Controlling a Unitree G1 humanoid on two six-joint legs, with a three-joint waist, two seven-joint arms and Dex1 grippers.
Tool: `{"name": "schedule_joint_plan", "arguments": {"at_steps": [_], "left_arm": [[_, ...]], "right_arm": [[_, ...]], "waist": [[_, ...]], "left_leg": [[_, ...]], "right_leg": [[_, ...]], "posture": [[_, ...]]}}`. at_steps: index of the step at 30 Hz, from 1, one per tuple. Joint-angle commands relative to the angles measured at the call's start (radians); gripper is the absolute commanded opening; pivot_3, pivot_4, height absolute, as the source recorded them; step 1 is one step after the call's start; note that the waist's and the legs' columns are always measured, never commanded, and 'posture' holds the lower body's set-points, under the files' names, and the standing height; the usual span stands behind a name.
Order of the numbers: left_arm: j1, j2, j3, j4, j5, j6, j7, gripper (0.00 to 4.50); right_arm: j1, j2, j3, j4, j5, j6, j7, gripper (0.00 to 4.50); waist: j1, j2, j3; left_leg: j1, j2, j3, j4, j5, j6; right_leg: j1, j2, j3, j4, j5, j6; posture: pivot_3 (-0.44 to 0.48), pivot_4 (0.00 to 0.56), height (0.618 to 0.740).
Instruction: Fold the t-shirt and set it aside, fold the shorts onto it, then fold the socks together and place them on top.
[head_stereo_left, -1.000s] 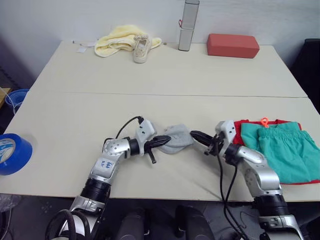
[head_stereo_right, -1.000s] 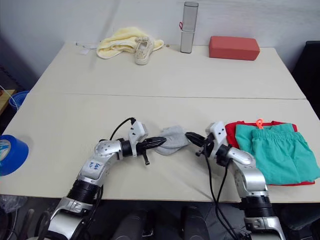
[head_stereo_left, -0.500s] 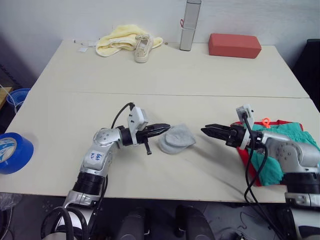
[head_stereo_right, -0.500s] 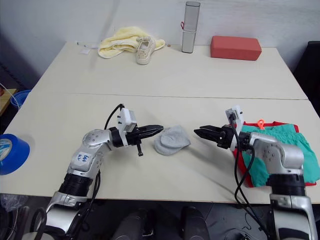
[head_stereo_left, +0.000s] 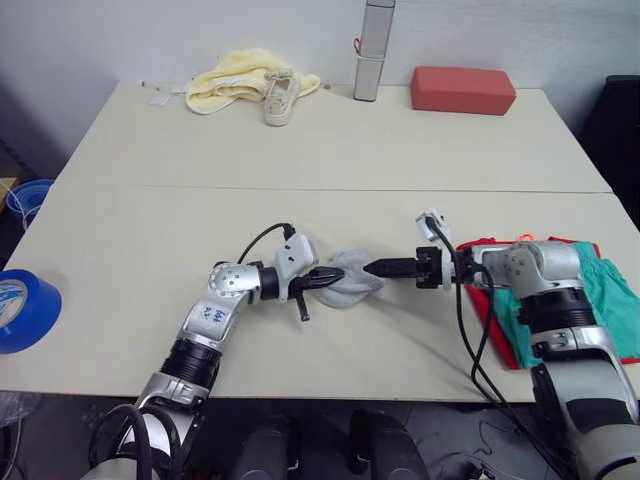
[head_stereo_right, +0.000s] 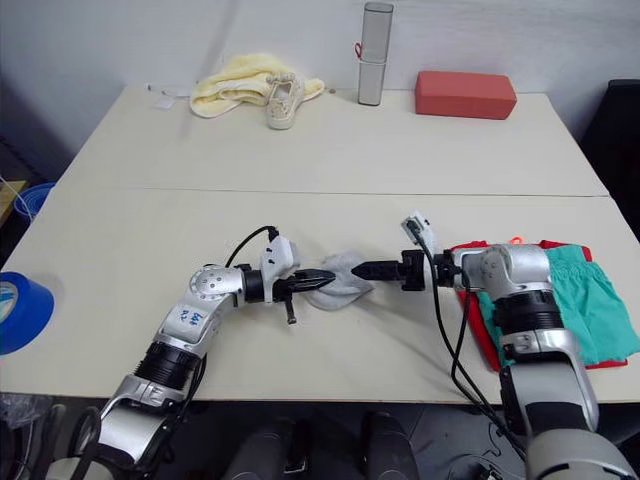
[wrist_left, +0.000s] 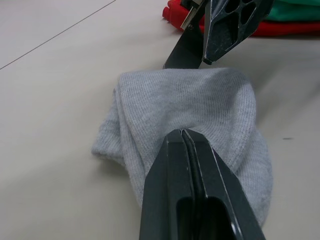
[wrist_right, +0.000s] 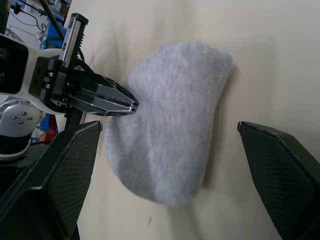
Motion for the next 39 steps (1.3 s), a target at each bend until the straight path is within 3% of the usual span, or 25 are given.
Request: {"name": "schedule_joint_plan", "arguments": {"at_steps": [1, 6, 9, 17, 20, 24, 29, 34, 39], "left_arm": [[0.037, 0.015, 0.014, -0.05, -0.011, -0.008, -0.001, 0.0], [0.021, 0.005, 0.013, -0.023, -0.001, -0.039, 0.002, 0.0], [0.014, 0.006, 0.02, -0.004, -0.002, -0.06, -0.001, 0.0], [0.03, 0.035, 0.047, 0.006, -0.017, -0.088, -0.016, 0.0], [0.038, 0.037, 0.055, -0.009, -0.043, -0.097, -0.04, 0.0], [0.062, 0.039, 0.094, -0.073, -0.13, -0.058, -0.079, 0.0], [0.088, 0.025, 0.148, -0.214, -0.28, 0.043, -0.104, 0.0], [0.084, -0.01, 0.159, -0.284, -0.364, 0.117, -0.094, 0.0], [0.065, -0.072, 0.14, -0.286, -0.383, 0.13, -0.079, 0.0]], "right_arm": [[-0.008, 0.053, 0.028, 0.052, -0.036, 0.012, -0.023, 4.47], [-0.026, 0.1, 0.052, 0.079, -0.053, 0.047, 0.005, 4.47], [-0.046, 0.128, 0.055, 0.098, -0.059, 0.055, 0.022, 3.86], [-0.01, 0.112, 0.014, 0.029, -0.038, 0.088, 0.031, 1.01], [0.022, 0.096, -0.056, -0.032, -0.008, 0.115, 0.004, 0.17], [0.113, 0.071, -0.214, -0.215, 0.081, 0.18, -0.053, 0.06], [0.23, 0.088, -0.533, -0.486, 0.241, 0.376, -0.186, 0.06], [0.265, 0.177, -0.903, -0.68, 0.378, 0.438, -0.42, 0.06], [0.248, 0.196, -1.231, -0.774, 0.51, 0.438, -0.681, 0.06]], "waist": [[-0.006, 0.0, 0.0], [-0.016, 0.0, -0.001], [-0.019, 0.001, -0.001], [-0.017, 0.001, -0.001], [-0.015, 0.001, -0.001], [-0.009, 0.001, -0.001], [-0.006, 0.002, 0.0], [0.006, 0.002, 0.0], [0.014, 0.003, 0.0]], "left_leg": [[0.0, 0.0, 0.0, 0.0, 0.0, -0.001], [0.0, 0.0, 0.0, 0.0, 0.0, -0.001], [0.0, 0.001, 0.0, 0.0, -0.001, -0.002], [0.0, 0.001, 0.0, 0.0, -0.001, -0.002], [0.0, 0.001, 0.0, 0.0, -0.002, -0.002], [-0.001, 0.001, -0.001, 0.0, -0.003, -0.002], [-0.003, 0.001, -0.001, 0.0, -0.003, -0.001], [-0.001, 0.001, -0.001, 0.0, -0.004, -0.002], [-0.001, 0.0, 0.0, -0.001, -0.004, -0.001]], "right_leg": [[0.0, 0.0, 0.0, 0.001, 0.0, 0.0], [0.0, 0.0, 0.0, 0.001, 0.0, 0.0], [0.0, 0.0, -0.001, 0.001, 0.0, 0.0], [0.0, 0.001, -0.002, 0.001, 0.0, -0.001], [0.0, 0.0, -0.002, 0.001, 0.0, -0.001], [0.0, -0.001, -0.002, 0.0, 0.0, -0.001], [-0.002, -0.001, -0.003, -0.001, 0.0, 0.0], [0.0, -0.001, -0.002, -0.004, 0.0, 0.0], [-0.001, -0.001, -0.002, -0.004, 0.0, 0.0]], "posture": [[0.0, 0.15, 0.74], [0.0, 0.15, 0.74], [0.0, 0.15, 0.74], [0.0, 0.15, 0.74], [0.0, 0.15, 0.74], [0.0, 0.15, 0.74], [0.0, 0.15, 0.74], [0.0, 0.15, 0.74], [0.0, 0.15, 0.74]]}}
